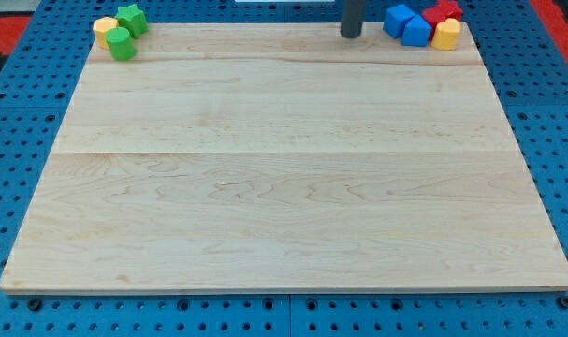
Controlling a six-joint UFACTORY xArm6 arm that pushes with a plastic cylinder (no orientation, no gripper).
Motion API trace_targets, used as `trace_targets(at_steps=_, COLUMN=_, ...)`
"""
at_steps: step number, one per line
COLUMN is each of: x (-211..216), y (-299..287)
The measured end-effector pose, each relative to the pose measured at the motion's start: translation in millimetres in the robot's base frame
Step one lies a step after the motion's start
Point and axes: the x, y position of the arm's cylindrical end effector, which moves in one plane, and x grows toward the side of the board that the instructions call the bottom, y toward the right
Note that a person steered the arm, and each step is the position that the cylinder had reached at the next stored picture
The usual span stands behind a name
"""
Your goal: Point your arm at the green star
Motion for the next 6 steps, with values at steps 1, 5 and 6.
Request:
trace_targets(at_steps=1, x=79.9, y=-27.3)
trace_targets(at_steps=5, x=-58.0, y=-298.5)
trace_targets(at_steps=6, x=-57.9, y=-296.3)
